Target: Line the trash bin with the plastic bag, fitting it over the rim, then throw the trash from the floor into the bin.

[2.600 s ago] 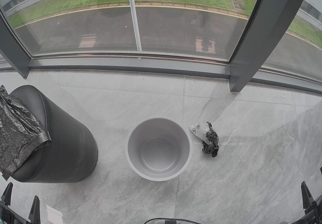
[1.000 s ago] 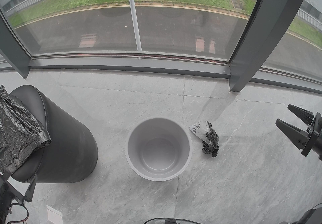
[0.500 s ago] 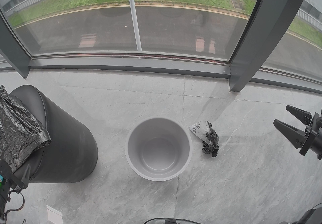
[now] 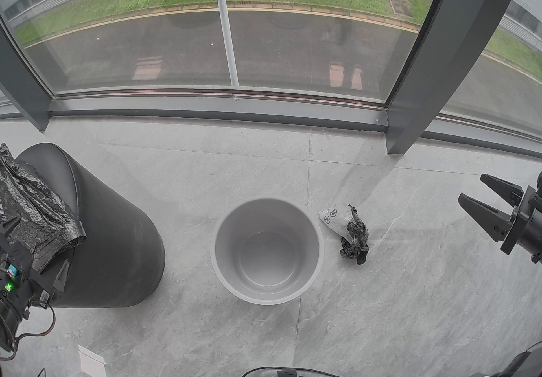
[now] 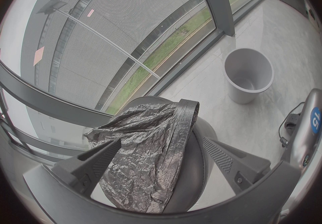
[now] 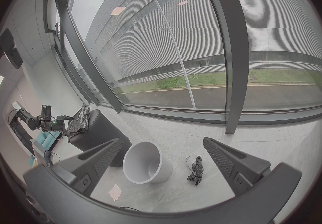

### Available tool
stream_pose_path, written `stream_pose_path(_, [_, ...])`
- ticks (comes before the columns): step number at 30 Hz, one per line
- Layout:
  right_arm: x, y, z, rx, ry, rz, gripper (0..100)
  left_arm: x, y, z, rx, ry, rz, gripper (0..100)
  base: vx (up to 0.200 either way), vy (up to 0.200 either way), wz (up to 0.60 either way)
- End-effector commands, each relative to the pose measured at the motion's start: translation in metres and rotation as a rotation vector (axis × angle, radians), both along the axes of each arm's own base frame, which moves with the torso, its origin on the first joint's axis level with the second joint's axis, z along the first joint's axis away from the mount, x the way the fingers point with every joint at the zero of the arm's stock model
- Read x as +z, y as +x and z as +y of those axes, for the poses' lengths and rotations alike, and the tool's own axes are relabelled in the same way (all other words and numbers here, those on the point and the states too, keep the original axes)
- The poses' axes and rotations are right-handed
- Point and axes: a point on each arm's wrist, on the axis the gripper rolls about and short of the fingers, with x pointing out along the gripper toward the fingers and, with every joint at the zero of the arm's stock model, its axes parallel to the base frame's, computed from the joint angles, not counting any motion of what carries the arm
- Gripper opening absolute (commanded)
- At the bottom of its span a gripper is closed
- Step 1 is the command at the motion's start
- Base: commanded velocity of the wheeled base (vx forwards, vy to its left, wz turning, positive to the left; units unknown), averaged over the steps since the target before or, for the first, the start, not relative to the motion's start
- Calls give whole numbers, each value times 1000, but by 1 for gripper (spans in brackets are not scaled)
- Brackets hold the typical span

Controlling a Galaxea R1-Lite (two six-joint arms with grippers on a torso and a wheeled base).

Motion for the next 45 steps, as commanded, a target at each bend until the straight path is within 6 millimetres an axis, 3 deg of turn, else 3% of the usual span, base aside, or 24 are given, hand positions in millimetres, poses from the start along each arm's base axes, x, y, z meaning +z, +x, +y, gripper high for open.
stream_pose_path(1, [-5,7,0,-8,-5,21,100,-2,14,-5,-25,-13,47,100,0,0,0])
stream_pose_path(8, [-9,13,-4,-45,1,39,100,3,39,-9,-19,-60,35,100,0,0,0])
stream_pose_path(19, [-7,13,-5,-53,46,53,100,0,64,-11,41,-40,11,100,0,0,0])
stream_pose_path(41, [-6,14,-7,-65,49,37,100,5,70,-10,99,18,-59,100,0,0,0])
stream_pose_path(42, [-6,14,-7,-65,50,39,100,5,70,-10,98,17,-61,0,0,0,0])
stream_pose_path(45, [-6,14,-7,-65,49,37,100,4,69,-10,98,17,-57,0,0,0,0])
